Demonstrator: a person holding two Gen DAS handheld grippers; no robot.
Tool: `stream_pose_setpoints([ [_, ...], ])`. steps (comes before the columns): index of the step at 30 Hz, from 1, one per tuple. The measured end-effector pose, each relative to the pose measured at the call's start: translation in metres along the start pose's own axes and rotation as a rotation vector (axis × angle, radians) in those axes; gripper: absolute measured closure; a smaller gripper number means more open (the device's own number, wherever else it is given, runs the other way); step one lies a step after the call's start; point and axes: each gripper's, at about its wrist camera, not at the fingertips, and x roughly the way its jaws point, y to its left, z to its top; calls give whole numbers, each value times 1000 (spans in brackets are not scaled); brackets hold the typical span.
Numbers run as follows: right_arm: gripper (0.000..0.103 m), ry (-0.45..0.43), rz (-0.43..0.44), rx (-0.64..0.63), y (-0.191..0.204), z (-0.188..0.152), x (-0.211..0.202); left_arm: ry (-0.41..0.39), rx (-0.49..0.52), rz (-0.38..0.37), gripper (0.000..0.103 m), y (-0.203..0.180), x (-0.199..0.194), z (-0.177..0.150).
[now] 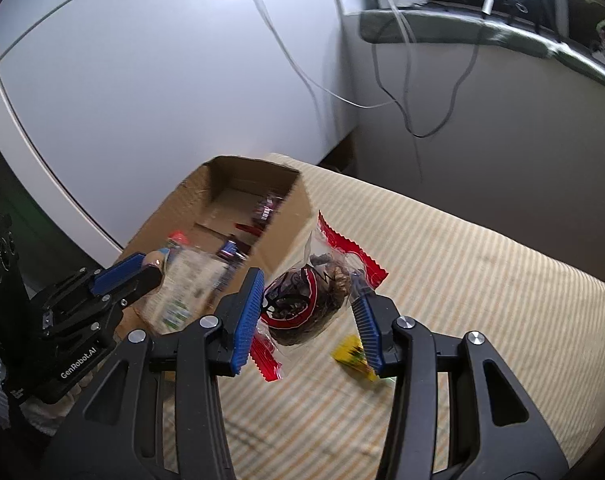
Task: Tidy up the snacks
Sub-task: 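Carry the chocolate ball and red-wrapped bag toward the box with both grippers, then open both grippers to drop the snacks into the box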
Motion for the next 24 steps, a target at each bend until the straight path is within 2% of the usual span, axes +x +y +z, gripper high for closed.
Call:
stream_pose_setpoints([
  [13,57,28,68,-77,57,29,45,5,-47,39,81,41,-4,-10],
  [24,57,69,96,-103,84,46,87,9,-71,37,81,58,-6,-15],
])
